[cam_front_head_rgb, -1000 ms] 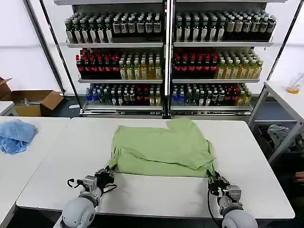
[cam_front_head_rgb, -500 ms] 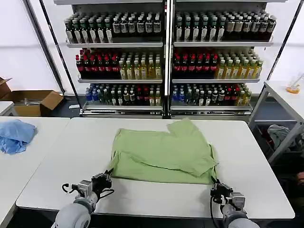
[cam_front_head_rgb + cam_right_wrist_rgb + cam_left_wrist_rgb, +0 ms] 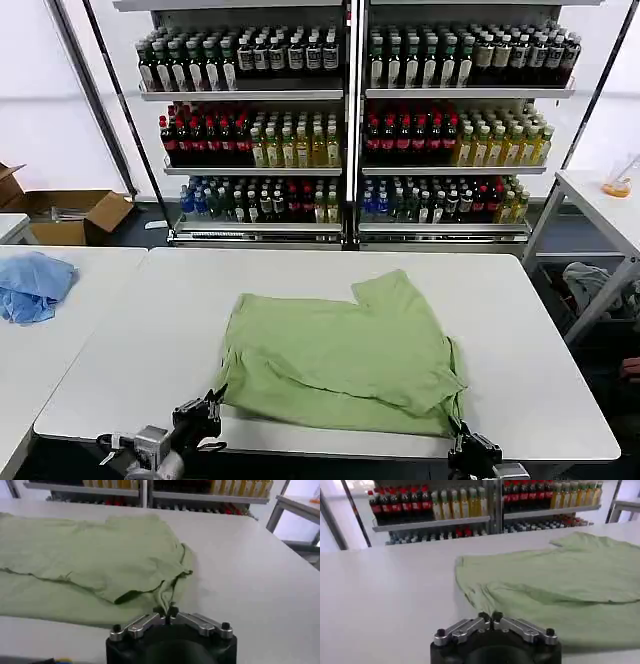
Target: Fold and organize the clothes.
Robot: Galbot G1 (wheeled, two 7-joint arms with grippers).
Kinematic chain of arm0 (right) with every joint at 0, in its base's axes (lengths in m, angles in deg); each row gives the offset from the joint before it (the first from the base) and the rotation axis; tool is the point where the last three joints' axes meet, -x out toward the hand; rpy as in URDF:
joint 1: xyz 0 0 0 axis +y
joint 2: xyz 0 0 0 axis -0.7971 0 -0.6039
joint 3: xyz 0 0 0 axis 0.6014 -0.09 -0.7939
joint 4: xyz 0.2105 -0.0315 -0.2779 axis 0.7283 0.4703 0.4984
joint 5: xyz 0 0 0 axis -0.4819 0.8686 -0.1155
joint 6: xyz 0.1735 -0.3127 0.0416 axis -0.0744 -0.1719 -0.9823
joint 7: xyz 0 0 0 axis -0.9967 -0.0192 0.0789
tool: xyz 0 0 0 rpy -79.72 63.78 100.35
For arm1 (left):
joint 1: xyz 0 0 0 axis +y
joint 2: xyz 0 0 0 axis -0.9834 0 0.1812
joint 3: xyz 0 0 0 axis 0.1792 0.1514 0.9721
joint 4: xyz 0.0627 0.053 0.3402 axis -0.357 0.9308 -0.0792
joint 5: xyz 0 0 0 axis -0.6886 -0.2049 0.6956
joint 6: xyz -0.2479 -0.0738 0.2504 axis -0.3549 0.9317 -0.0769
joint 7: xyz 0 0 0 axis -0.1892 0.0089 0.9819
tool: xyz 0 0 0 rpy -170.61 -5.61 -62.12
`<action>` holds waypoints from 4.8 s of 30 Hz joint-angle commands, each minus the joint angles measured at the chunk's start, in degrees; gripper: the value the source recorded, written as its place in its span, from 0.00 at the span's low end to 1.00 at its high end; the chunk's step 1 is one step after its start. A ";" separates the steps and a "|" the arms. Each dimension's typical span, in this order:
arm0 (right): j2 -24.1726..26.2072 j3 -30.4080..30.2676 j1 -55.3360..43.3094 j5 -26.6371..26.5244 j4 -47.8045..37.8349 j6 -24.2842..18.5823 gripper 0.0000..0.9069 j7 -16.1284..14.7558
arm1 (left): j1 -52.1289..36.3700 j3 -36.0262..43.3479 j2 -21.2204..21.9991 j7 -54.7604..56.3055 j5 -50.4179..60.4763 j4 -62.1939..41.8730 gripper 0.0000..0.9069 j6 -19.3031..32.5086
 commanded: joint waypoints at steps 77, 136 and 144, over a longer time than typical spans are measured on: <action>-11.58 -27.77 -80.22 -24.48 -72.42 4.92 0.00 6.12 | -52.29 23.55 0.86 5.28 -19.38 -42.84 0.03 -7.15; 2.92 -2.72 -29.04 -28.15 -6.16 7.01 0.00 10.49 | -21.23 3.82 -6.60 1.40 -26.66 -13.13 0.03 -7.20; 1.19 -2.01 -25.42 -27.33 -5.88 7.32 0.00 11.22 | -20.51 4.33 -5.76 1.02 -23.74 -14.35 0.03 -7.22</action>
